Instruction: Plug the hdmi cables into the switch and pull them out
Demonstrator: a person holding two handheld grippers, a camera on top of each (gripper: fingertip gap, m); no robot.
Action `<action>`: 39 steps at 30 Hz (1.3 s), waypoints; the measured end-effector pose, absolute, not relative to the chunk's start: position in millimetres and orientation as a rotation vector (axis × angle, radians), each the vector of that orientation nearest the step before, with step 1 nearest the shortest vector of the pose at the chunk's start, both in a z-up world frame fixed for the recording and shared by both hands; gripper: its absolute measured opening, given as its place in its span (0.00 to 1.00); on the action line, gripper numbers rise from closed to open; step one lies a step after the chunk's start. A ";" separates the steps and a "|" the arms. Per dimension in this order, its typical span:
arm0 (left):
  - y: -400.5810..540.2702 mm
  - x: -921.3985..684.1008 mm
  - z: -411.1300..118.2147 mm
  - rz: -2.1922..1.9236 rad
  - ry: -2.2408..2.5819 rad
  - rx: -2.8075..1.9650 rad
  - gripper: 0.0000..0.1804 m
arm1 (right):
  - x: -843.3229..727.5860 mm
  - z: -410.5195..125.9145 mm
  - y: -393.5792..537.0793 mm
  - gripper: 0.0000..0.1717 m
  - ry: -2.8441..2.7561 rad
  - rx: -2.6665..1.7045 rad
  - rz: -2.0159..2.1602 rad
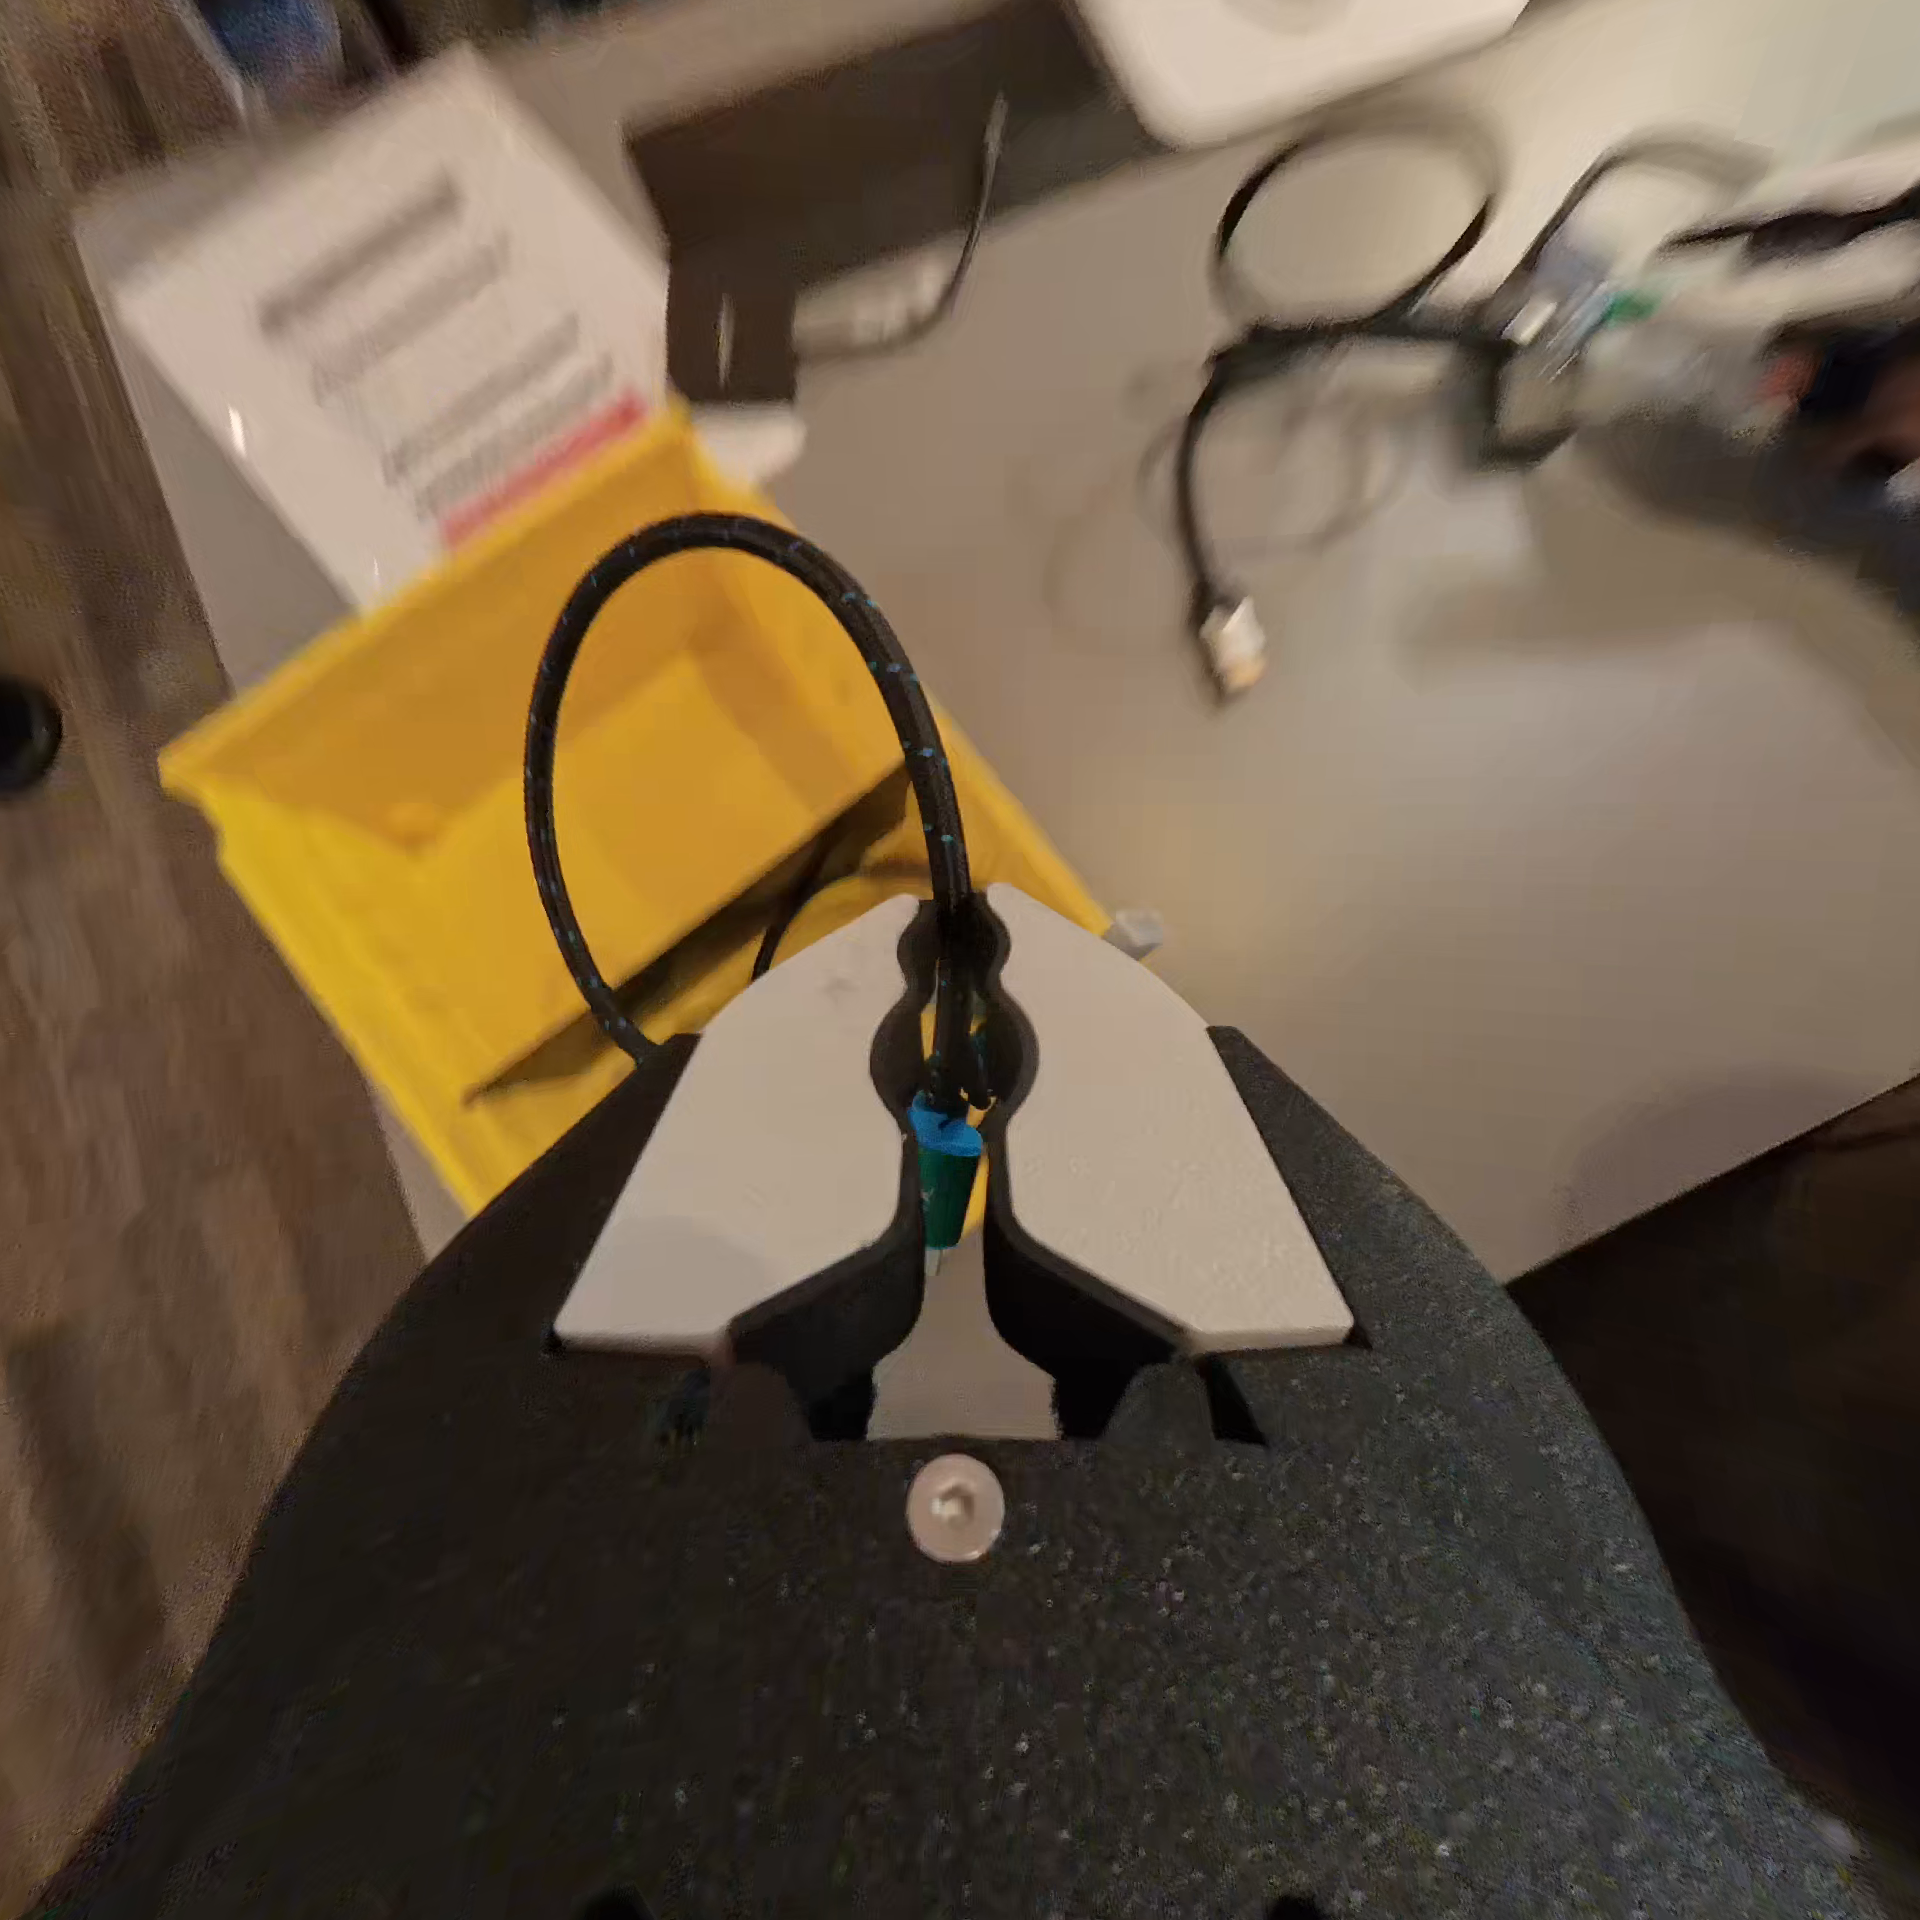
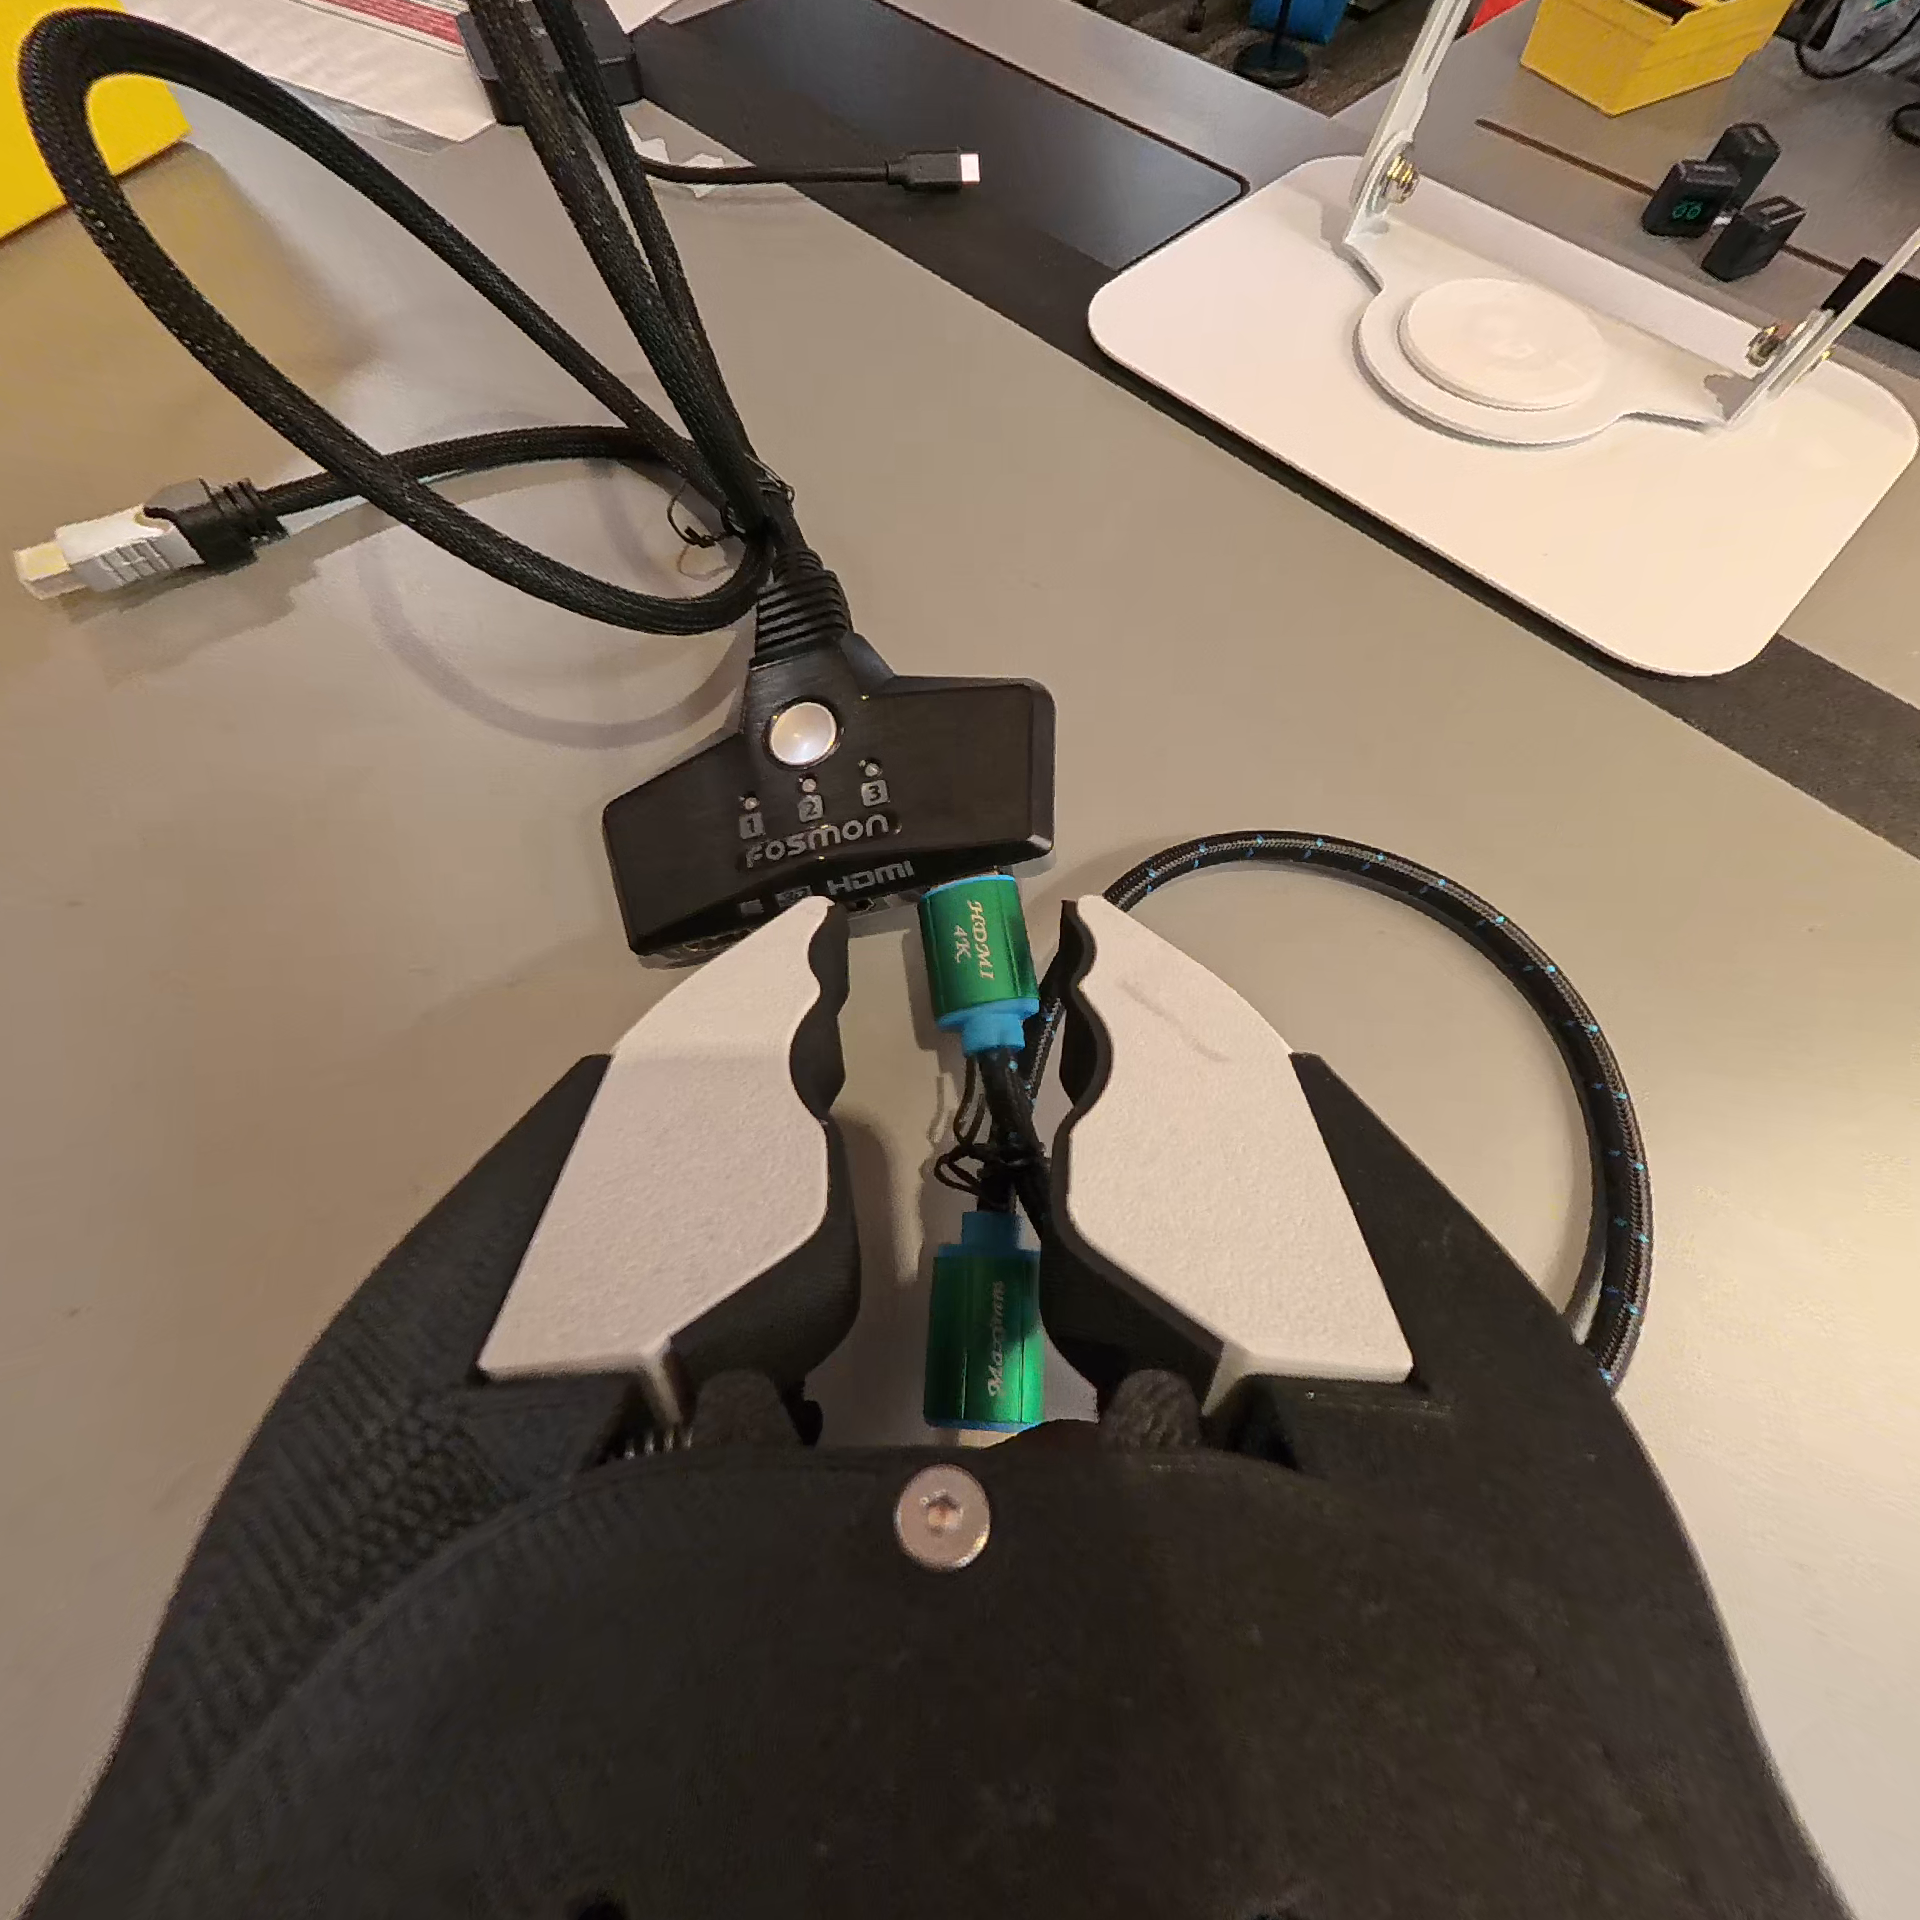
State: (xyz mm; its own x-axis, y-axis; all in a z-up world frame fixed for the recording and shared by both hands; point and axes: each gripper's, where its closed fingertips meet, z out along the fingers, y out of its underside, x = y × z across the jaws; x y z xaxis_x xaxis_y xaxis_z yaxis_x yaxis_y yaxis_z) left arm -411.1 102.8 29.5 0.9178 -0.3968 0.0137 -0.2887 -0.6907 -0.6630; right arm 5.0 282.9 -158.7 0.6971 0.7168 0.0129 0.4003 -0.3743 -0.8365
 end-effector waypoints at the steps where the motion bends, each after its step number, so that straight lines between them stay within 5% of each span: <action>1: 112.2 -392.3 50.5 -0.250 0.501 -2.279 0.03 | 4.4 -158.9 282.7 0.22 -0.861 -2.009 0.446; 6: 156.6 -273.3 97.9 -0.632 0.576 -1.884 0.03 | 2.2 -154.6 281.6 0.22 -0.866 -1.979 0.451; 15: 239.1 -98.7 39.6 -1.297 0.348 -1.632 0.04 | -3.5 -106.0 259.6 0.22 -0.900 -1.723 0.597; 30: 252.8 26.9 -37.1 -1.155 0.529 -1.807 0.04 | -12.1 -106.3 227.7 0.26 -0.656 -1.841 0.798; 33: 245.3 38.6 -45.9 -1.205 0.561 -1.822 0.04 | -11.3 -115.6 230.8 0.08 -0.548 -1.921 0.870; 39: 236.7 23.8 -35.0 -1.332 0.501 -1.708 0.13 | -9.8 -101.3 228.0 0.07 -0.316 -1.844 1.293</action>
